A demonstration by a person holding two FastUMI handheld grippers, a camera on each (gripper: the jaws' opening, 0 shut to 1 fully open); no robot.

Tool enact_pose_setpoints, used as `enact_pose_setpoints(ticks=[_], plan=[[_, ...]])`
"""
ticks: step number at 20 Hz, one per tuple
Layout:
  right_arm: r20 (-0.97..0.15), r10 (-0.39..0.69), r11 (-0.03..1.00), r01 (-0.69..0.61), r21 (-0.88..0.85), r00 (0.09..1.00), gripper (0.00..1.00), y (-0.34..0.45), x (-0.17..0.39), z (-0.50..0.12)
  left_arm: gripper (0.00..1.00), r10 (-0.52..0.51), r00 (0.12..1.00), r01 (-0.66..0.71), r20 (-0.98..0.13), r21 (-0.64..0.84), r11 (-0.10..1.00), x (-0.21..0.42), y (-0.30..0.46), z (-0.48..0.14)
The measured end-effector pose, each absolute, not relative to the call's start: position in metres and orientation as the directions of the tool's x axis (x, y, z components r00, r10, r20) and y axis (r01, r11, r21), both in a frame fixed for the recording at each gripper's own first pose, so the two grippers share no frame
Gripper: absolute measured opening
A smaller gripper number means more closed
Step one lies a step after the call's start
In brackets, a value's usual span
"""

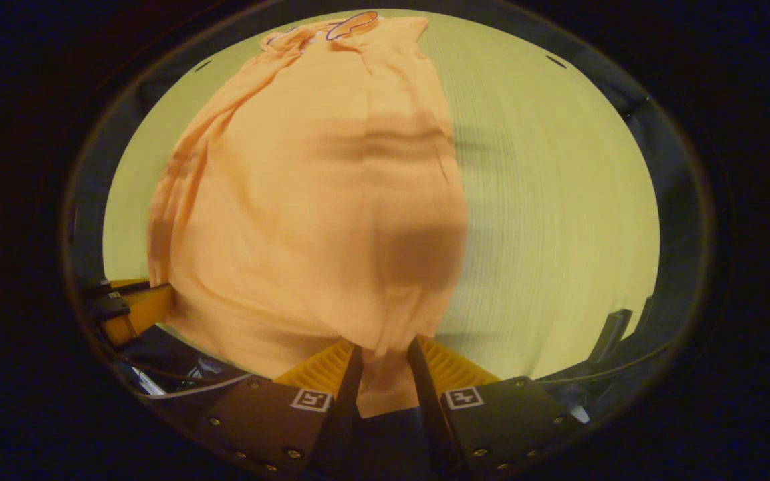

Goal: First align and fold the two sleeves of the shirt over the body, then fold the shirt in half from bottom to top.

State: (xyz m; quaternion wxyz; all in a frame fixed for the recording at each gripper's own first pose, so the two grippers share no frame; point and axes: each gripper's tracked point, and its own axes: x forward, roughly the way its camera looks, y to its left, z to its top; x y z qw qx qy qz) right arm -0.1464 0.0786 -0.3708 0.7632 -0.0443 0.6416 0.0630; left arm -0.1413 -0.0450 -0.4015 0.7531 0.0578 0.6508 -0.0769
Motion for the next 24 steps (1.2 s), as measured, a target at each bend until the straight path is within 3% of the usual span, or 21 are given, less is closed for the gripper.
enact_pose_setpoints(ticks=[1, 2, 3, 5, 13, 24], plan=[[-0.982, 0.056, 0.990, -0.139, 0.031, 0.181, 0.47, 0.081, -0.147, -0.369, 0.21, -0.032, 0.135, 0.177, -0.990, -0.008, 0.984, -0.143, -0.045, -0.402], [-0.982, 0.056, 0.993, -0.110, 0.037, 0.178, 0.29, 0.082, -0.142, -0.371, 0.13, -0.033, 0.142, 0.184, -0.989, -0.006, 0.983, -0.142, -0.045, -0.400], [-0.983, 0.062, 0.993, -0.109, 0.043, 0.175, 0.12, 0.083, -0.144, -0.371, 0.13, -0.033, 0.149, 0.178, -0.988, -0.006, 0.984, -0.144, -0.045, -0.401], [-0.982, 0.064, 0.992, -0.115, 0.044, 0.177, 0.04, 0.082, -0.144, -0.367, 0.07, -0.036, 0.150, 0.185, -0.988, -0.008, 0.983, -0.143, -0.045, -0.401], [-0.981, 0.062, 0.991, -0.128, 0.039, 0.186, 0.04, 0.083, -0.141, -0.363, 0.07, -0.053, 0.158, 0.156, -0.986, -0.029, 0.987, -0.141, -0.043, -0.396], [-0.914, 0.109, 0.991, -0.117, 0.068, 0.391, 0.04, 0.094, -0.035, -0.277, 0.07, -0.079, 0.326, 0.140, -0.942, -0.035, 0.990, -0.036, -0.046, -0.324]])
